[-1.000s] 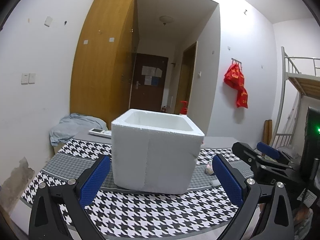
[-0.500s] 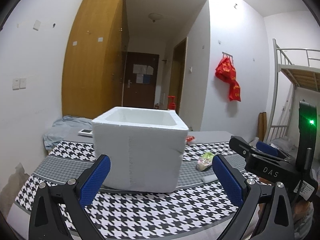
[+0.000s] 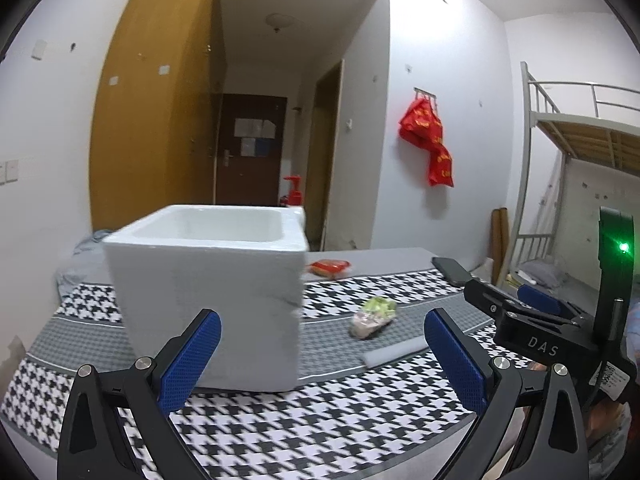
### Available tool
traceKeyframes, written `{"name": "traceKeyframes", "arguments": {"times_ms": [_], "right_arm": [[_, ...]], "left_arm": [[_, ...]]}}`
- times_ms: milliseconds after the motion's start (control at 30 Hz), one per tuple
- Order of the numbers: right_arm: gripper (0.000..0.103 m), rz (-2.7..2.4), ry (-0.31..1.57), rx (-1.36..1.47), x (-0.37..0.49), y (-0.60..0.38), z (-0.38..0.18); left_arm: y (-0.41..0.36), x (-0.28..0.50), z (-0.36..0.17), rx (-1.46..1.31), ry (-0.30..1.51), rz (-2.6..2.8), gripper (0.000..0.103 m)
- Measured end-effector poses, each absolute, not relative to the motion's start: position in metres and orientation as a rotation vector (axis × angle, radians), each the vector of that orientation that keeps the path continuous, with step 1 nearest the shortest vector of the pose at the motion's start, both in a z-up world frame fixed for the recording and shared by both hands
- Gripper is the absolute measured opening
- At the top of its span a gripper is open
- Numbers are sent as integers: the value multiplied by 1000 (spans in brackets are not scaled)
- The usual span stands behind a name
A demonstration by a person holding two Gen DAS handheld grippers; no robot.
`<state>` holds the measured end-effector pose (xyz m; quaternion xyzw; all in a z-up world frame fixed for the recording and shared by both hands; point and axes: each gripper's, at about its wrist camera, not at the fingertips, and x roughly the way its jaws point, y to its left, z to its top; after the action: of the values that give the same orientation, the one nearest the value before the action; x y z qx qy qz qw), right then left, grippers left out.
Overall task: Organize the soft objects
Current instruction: 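Move the left gripper toward the white foam strip on the cloth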
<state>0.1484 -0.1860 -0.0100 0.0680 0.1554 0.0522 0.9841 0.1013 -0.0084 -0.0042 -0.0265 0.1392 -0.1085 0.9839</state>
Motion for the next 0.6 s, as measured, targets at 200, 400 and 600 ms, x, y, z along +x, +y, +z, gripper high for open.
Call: {"name": "traceKeyframes", "arguments": {"times_ms": [200,400,600], "right_arm": [[103,68,334,112,149,-207,-13],[103,44,354,87,146,-224,-18],[103,-1,350,107,140,-246,-20]], "left_arm": [[-26,114,-9,-45,309,-256,102],[-45,122,-12,-28,339,-302,102],[-63,131,-15,-23,369,-346,102]]}}
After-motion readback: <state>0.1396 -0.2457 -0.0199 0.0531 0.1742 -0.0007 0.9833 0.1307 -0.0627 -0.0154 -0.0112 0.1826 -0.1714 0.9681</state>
